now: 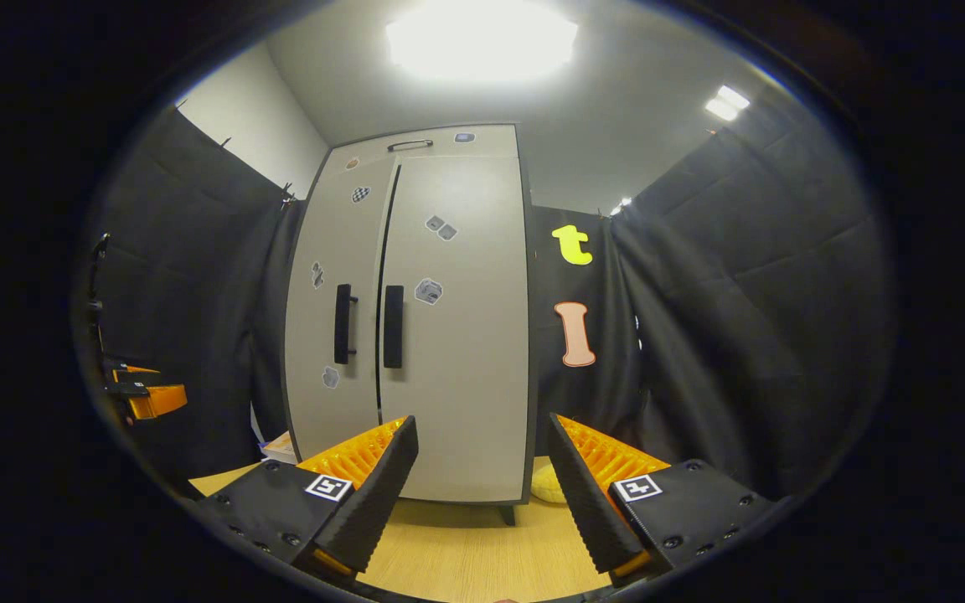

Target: Grab one shoe with the right hand and put it into the shoe cabinet, grab the other shoe with the left hand and put it into the shoe cabinet; then close the right door with the right hand and the left door with the left hand.

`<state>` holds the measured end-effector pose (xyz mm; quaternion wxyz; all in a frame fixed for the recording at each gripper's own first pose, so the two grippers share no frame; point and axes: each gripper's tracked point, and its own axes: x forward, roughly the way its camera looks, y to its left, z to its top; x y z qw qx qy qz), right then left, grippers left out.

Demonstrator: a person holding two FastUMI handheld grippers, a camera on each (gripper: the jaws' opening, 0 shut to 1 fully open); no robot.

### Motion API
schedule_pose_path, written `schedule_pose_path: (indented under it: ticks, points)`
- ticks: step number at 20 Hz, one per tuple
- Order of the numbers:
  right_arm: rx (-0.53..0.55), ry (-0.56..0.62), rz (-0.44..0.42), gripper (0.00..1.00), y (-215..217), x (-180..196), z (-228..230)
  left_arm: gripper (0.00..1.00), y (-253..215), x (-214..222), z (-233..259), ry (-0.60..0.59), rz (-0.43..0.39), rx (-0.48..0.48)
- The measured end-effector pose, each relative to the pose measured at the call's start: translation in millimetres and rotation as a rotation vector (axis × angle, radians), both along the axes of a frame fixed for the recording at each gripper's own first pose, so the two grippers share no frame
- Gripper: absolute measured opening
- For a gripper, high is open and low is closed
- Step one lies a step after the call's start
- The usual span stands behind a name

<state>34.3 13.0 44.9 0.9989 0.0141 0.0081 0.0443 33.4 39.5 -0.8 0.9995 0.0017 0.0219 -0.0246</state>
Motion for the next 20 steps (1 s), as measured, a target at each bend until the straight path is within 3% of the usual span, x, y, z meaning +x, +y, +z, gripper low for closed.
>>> schedule_pose_path:
  ticks: [1,2,5,19,20]
  points:
    - [0.001,-0.002,-0.002,0.98,-1.2,-0.8,0.0,0.99,0.4,0.5,-0.5,0.003,0.002,0.001]
    - [0.001,-0.003,-0.005,0.98,-2.0,0.2,0.8,0.93,0.7,1.9,0.2,0.001,0.001,0.002]
    - [0.003,-0.002,-0.007,0.97,-1.2,1.4,0.0,0.93,3.6,5.0,2.8,-0.007,0.005,-0.001]
    - [-0.006,-0.004,0.002,0.98,4.4,0.6,-0.5,0.93,17.1,0.7,-1.6,0.002,0.028,-0.012]
    - [-0.006,-0.003,0.001,0.98,3.9,0.4,-1.0,0.99,16.5,1.4,-1.6,0.001,0.025,-0.014]
